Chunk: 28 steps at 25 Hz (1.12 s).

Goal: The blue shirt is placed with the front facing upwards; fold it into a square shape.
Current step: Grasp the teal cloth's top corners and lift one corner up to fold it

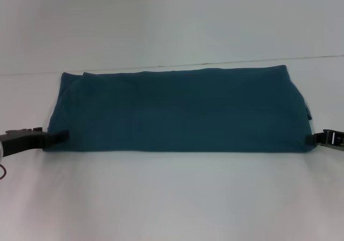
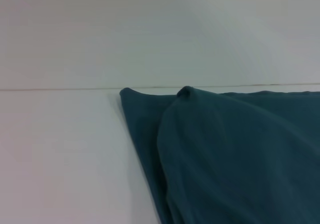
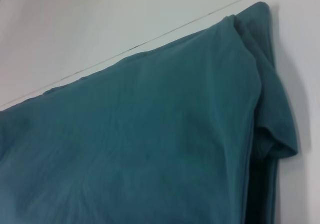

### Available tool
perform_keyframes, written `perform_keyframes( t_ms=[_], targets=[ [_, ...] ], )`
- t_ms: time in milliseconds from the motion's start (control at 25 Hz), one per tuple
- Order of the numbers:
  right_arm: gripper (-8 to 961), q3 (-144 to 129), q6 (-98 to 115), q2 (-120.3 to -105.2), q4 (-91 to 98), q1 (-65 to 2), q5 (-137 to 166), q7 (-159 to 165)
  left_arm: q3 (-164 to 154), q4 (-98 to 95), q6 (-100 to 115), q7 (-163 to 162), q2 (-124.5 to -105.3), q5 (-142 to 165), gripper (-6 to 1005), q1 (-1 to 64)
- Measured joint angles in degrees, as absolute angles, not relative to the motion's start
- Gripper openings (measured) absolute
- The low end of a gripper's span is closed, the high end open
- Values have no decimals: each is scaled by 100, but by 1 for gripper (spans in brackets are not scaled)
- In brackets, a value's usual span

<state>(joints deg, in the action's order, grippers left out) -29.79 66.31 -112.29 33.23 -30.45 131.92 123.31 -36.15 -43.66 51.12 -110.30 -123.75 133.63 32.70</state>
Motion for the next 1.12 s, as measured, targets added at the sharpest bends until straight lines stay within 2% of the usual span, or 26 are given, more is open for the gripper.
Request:
perform_keyframes(
  t_ms=[440,640,880,1080,1120],
  targets=[
    [62,-2979,6629,-11241,3322,-3041,13192,12327,-3694,-4360,5084,-11067,-12376,13503,700,3271],
    [65,-2979,6631,-11238,3323,-3041,13192,12322,-3687,-4384,5099,-11078,-12380,13507,459,3274],
    [70,-2979,6633,-11234,3323,-3041,13192,12322,-3694,-4383,5106,-11081,-12379,13509,241,3283],
    [73,-2979,6636,-11232,3322,-3041,13192,12316,-3692,-4378,5094,-11083,-12375,13509,19,3287],
    [74,-2979,6635,-11232,3323,-3041,13192,12311,-3692,-4377,5092,-11083,-12375,13509,13,3287]
  ],
)
